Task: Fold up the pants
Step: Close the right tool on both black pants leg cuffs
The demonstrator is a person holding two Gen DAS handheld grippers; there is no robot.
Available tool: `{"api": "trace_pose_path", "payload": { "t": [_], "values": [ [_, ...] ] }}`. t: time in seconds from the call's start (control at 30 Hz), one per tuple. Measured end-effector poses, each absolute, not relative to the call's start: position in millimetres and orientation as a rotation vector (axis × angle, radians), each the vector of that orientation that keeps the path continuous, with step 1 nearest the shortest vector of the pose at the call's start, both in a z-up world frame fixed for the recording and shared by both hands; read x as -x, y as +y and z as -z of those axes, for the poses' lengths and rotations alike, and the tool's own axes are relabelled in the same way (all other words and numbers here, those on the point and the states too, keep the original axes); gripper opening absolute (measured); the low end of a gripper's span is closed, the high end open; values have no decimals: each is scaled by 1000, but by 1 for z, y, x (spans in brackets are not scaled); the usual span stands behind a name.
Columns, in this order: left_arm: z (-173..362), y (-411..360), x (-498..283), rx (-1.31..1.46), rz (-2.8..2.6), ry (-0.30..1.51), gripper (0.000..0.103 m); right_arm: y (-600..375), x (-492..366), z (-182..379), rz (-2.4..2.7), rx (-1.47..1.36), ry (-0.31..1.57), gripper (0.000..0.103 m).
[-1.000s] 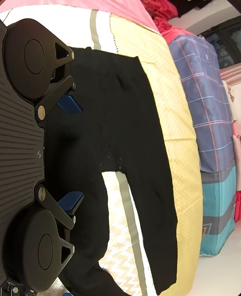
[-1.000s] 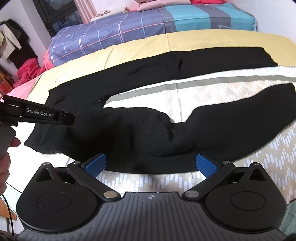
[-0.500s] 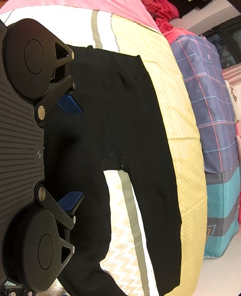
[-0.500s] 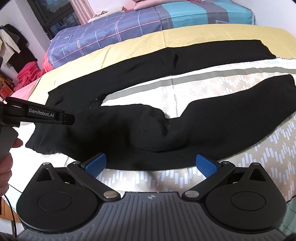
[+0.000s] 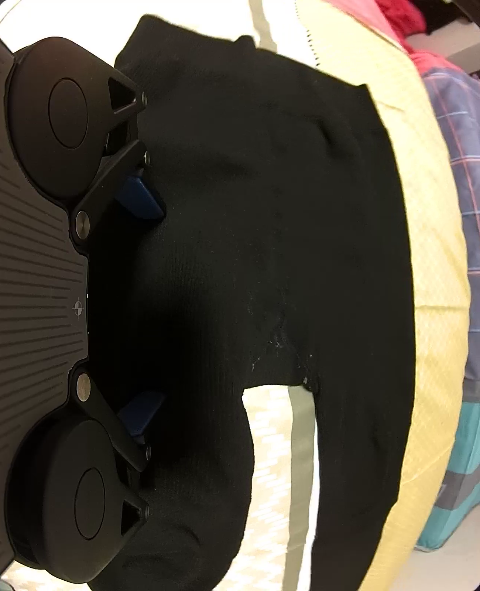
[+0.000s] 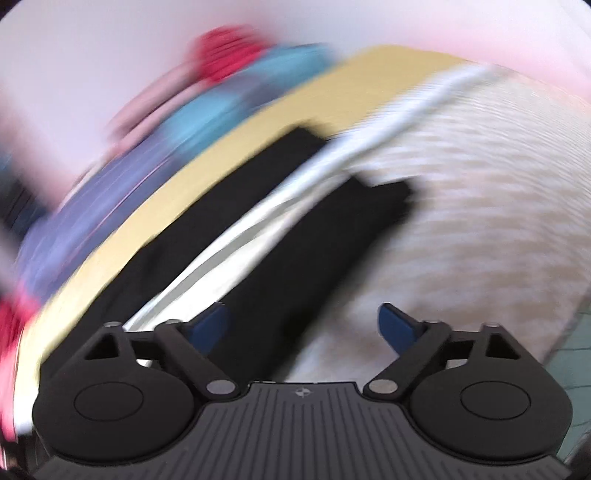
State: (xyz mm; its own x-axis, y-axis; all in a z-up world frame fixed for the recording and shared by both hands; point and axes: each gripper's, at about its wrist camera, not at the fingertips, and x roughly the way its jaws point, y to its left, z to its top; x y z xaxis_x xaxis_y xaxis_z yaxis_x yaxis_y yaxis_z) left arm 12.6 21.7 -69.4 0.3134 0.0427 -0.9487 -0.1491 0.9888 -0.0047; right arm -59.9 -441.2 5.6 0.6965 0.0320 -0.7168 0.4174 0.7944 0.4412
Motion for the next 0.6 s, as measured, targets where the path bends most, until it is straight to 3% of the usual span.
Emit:
{"api": "trace_pose_path", "payload": {
  "t": [0.17, 0.3, 0.33, 0.37, 0.6],
  "values": [
    [68, 20, -15, 78, -114, 1252, 103, -471, 32, 18, 238, -835, 708, 92],
    [68, 21, -16, 72, -117, 1255, 103, -461, 6, 26, 192, -817, 684, 90],
    [69, 20, -16, 69, -119, 1251, 103, -457, -1, 27, 175, -788, 696, 67],
    [69, 20, -16, 66, -121, 1251, 103, -456, -8, 28, 169, -758, 734, 14],
    [71, 15, -19, 81, -104, 1254, 103, -501, 45, -5, 316, -641, 615, 11]
  ]
}}
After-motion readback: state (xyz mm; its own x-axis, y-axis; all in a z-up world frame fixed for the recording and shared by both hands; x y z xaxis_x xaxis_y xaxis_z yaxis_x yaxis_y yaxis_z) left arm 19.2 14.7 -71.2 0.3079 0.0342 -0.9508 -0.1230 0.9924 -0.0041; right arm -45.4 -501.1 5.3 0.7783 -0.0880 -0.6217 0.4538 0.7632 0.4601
